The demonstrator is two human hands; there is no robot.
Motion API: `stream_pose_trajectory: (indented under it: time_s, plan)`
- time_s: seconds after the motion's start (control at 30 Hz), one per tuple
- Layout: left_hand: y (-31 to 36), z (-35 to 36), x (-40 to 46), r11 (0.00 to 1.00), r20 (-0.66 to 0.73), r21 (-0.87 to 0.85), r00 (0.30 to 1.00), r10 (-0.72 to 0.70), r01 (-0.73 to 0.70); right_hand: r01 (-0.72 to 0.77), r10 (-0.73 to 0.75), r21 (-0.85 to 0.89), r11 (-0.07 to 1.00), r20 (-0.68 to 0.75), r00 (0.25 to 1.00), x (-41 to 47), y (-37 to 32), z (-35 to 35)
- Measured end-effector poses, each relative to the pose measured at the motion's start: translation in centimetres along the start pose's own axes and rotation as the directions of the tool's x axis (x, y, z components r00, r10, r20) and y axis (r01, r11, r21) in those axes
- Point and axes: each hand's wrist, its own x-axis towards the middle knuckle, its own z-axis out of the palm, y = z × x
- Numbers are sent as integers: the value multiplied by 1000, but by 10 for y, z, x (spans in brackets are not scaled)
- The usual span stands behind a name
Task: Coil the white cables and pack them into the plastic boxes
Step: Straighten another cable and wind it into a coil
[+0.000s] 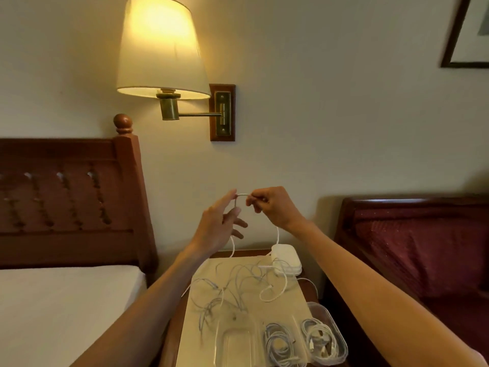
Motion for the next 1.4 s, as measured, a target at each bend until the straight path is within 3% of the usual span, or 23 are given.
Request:
stream_pose_trajectory:
  time_s: [0.17, 0.3, 0.63, 0.7, 0.77, 0.83, 0.9, 0.93, 1.03, 1.1, 1.17, 1.27, 1.33, 1.4]
  plan:
    - [1, -7, 9, 953, -4, 264, 988, 153, -147, 41, -39, -66, 997, 30, 999, -10, -7, -10]
    - [12, -13, 16, 890, -93, 377, 946, 312, -256, 75, -74, 22, 997, -21, 997, -25, -11, -1]
    - [19, -79, 0, 831, -365, 514, 823, 435, -212, -97, 103, 99, 990, -56, 993, -50, 15, 7]
    - [19, -94, -1, 839, -453, 527, 790, 413, -136, -137, 142, 85, 987, -52, 988, -51, 17, 1]
    - [11, -104, -2, 851, -464, 523, 820, 336, -52, -210, 216, 103, 972, -54, 975, -51, 18, -7]
    - [1, -106, -1, 859, -396, 496, 913, 95, 125, -252, 268, 156, 955, -92, 959, -44, 11, -14]
    - [2, -98, -2, 825, -293, 496, 947, -135, 271, -207, 219, 93, 974, -149, 964, -34, -6, -18]
    - [9, -89, -4, 836, -243, 490, 960, -142, 247, -158, 163, 45, 986, -149, 975, -28, -17, -19]
    - [41, -52, -9, 950, -65, 306, 995, 76, -53, -17, 18, 14, 1000, -98, 995, -17, -47, -21]
    - [54, -32, -10, 979, 42, 180, 995, 94, -100, 37, -38, -18, 999, -82, 996, -14, -60, -24]
    - [54, -24, -6, 969, 6, 202, 989, 145, -143, 78, -80, -36, 996, -42, 996, -15, -67, -28]
    - [50, -31, -1, 873, -67, 392, 938, 340, -289, 81, -83, 43, 996, 28, 996, -26, -70, -32]
    - [49, -40, 2, 822, -100, 465, 903, 418, -330, 8, -13, 149, 989, 30, 999, -34, -65, -35]
    - [49, -56, 4, 833, -188, 465, 886, 424, -300, -87, 76, 262, 961, 54, 996, -43, -54, -39]
